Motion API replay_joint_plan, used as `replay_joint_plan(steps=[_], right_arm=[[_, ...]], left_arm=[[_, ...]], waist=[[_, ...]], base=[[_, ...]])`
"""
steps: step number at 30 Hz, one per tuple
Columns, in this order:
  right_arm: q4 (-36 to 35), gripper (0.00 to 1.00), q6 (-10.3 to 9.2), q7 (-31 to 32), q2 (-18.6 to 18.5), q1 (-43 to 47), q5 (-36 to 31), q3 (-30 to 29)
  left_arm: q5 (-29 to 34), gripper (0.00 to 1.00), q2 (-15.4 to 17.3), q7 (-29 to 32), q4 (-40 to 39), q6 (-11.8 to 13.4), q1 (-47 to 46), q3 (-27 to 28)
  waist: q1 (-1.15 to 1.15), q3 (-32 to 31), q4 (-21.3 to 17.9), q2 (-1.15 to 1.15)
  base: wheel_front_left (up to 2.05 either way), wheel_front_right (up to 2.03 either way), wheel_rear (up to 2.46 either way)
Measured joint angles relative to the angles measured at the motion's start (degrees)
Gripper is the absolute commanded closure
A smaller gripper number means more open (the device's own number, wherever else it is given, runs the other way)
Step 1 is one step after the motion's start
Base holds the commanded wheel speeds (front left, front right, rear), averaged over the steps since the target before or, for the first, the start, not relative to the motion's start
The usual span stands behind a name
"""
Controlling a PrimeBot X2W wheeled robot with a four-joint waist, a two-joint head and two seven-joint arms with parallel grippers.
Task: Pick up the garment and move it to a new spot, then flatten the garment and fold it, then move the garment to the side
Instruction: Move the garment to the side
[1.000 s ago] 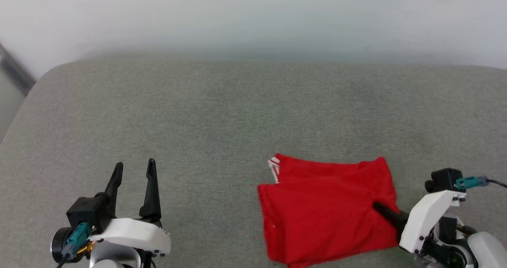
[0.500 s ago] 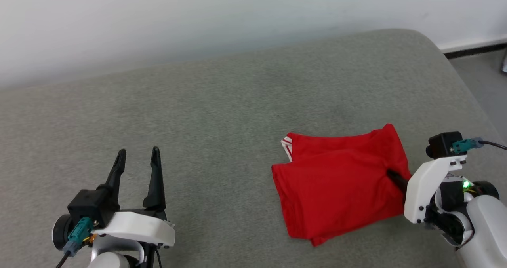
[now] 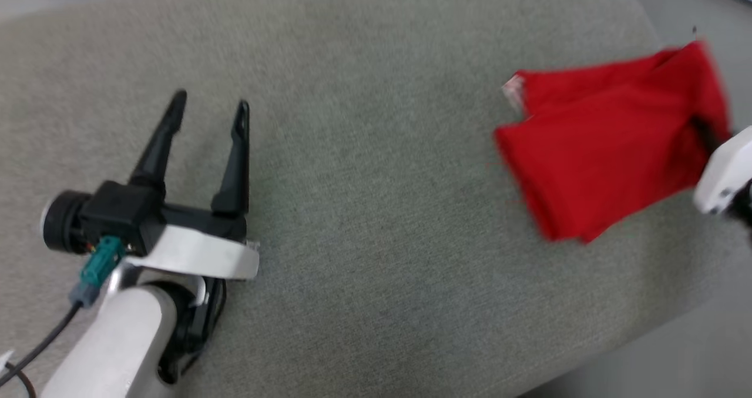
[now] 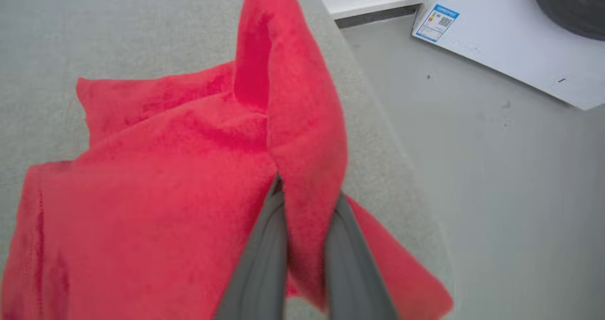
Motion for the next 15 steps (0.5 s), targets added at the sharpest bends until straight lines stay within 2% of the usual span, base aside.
replay_joint_plan(steps=[4, 11, 13, 15], right_arm=[[3.85, 1.00, 0.00, -3.75, -2.36, -4.85, -2.14, -4.50], [10.27, 1.00, 0.00, -11.49, -3.57, -9.24, -6.43, -11.29], [12.24, 0.00, -0.01, -13.88, -2.79, -9.78, -7.78, -12.52], [14.13, 0.00, 0.00, -16.26, -1.77, -10.23, -9.11, -13.35]], left_arm=[[1.38, 0.00, 0.66, 1.33, -2.19, -0.78, -3.60, -0.59], [2.53, 0.00, 0.82, 2.40, -3.74, -1.76, -7.69, -1.56], [2.60, 0.00, 0.77, 2.40, -3.83, -1.77, -8.21, -1.67], [2.63, 0.00, 0.67, 2.32, -3.71, -1.76, -8.48, -1.70]], waist=[[0.00, 5.42, -0.19, 0.00], [0.00, 12.35, 1.94, 0.00], [0.00, 13.48, 2.92, 0.00], [0.00, 14.25, 3.84, 0.00]], base=[[0.00, 0.00, 0.00], [0.00, 0.00, 0.00], [0.00, 0.00, 0.00], [0.00, 0.00, 0.00]])
